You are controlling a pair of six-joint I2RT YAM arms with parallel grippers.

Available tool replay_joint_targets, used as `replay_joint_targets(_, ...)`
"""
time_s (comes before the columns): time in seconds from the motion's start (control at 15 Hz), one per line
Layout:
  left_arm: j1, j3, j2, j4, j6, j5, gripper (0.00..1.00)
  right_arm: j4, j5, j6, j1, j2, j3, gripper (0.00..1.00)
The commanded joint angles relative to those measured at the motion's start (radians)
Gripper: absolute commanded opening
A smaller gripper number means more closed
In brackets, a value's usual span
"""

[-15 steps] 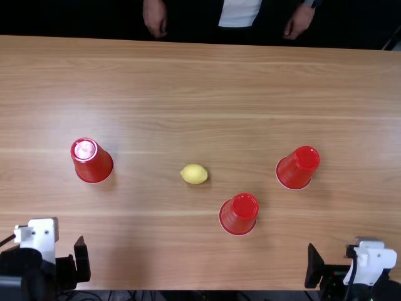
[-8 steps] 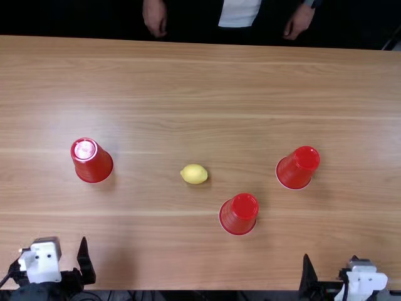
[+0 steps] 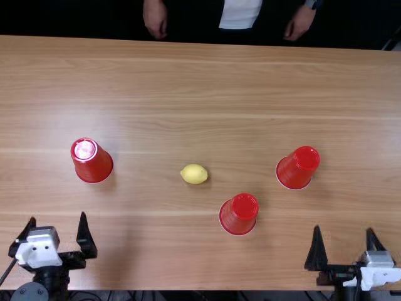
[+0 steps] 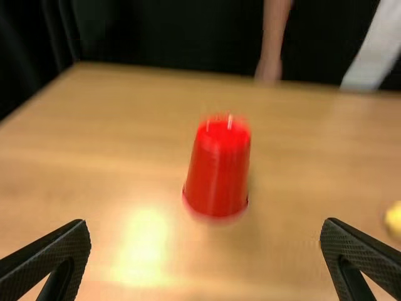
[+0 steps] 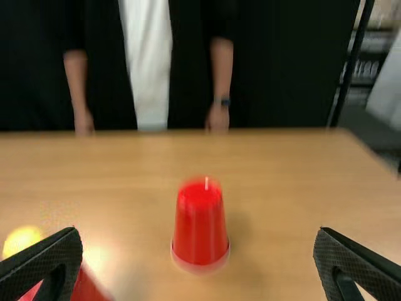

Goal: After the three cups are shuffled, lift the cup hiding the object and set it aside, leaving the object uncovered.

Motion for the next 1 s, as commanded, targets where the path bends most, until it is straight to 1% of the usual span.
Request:
replay_joint_targets(0.0, -0.004, -0.043, -0.009, 0.078, 0.004, 0.000, 1.00, 0.091, 0.006, 0.000, -0.013, -0.004, -0.060, 1.00)
replay_joint_targets(0.07, -0.004, -0.077, -0.009, 0.142, 0.004, 0.000, 1.00, 0.192, 0.006, 0.000, -0.013, -0.004, -0.106, 1.00)
replay_joint_targets(0.2, -0.007, -0.158, -0.009, 0.236, 0.011, 0.004, 1.00, 0.330, 0.006, 0.000, -0.012, -0.004, -0.189, 1.00)
replay_joint_targets(0.33, -0.010, -0.231, -0.009, 0.341, 0.052, 0.033, 1.00, 0.441, 0.003, -0.009, -0.013, -0.004, -0.276, 1.00)
replay_joint_targets(0.4, -0.011, -0.265, -0.009, 0.371, 0.070, 0.046, 1.00, 0.498, 0.001, -0.009, -0.018, -0.004, -0.314, 1.00)
replay_joint_targets(0.47, -0.011, -0.285, -0.009, 0.380, 0.076, 0.053, 1.00, 0.540, -0.001, -0.011, -0.021, -0.004, -0.354, 1.00)
replay_joint_targets(0.67, -0.011, -0.325, -0.009, 0.382, 0.076, 0.086, 1.00, 0.590, -0.007, -0.009, -0.021, -0.004, -0.460, 1.00)
replay_joint_targets(0.8, -0.011, -0.354, -0.009, 0.382, 0.074, 0.088, 1.00, 0.594, 0.001, 0.003, -0.021, -0.004, -0.499, 1.00)
replay_joint_targets(0.93, -0.015, -0.356, -0.009, 0.382, 0.076, 0.092, 1.00, 0.594, 0.004, 0.003, -0.020, -0.004, -0.523, 1.00)
